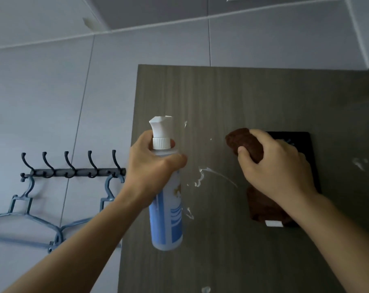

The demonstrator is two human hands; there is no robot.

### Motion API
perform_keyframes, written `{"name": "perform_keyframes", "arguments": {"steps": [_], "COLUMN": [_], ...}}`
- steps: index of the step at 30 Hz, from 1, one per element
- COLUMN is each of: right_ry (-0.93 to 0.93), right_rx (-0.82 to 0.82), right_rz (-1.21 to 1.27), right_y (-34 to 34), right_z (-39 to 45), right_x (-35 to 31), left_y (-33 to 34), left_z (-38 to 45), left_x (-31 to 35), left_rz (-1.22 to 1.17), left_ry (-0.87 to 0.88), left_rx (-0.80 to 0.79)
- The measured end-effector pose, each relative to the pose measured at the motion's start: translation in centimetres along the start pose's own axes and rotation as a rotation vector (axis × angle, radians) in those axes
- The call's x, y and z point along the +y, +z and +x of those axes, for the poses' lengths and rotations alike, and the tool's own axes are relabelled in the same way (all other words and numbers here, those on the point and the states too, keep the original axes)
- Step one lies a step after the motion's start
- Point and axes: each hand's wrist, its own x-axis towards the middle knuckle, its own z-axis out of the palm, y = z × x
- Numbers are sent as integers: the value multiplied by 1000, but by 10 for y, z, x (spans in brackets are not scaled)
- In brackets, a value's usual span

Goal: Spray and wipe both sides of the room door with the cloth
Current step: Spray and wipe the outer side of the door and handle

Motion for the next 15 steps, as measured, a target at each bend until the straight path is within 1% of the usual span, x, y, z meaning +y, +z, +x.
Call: {"name": "perform_keyframes", "arguments": {"steps": [2, 5, 7, 11, 15], "right_ry": [13, 26, 22, 1, -37], "right_rx": [22, 64, 92, 136, 103], "right_rz": [-19, -57, -84, -108, -128], "right_y": [4, 8, 9, 6, 7], "right_z": [3, 9, 13, 20, 34], "right_x": [-5, -13, -15, -14, -14], "left_y": [-8, -17, -20, -20, -25], "left_z": [7, 18, 23, 28, 32], "left_x": [-4, -9, -12, -18, -28], "left_rz": [-7, -13, -39, -33, -49], "left_ry": [23, 24, 22, 70, 29], "left_rx": [-34, -138, -181, -176, -169]}}
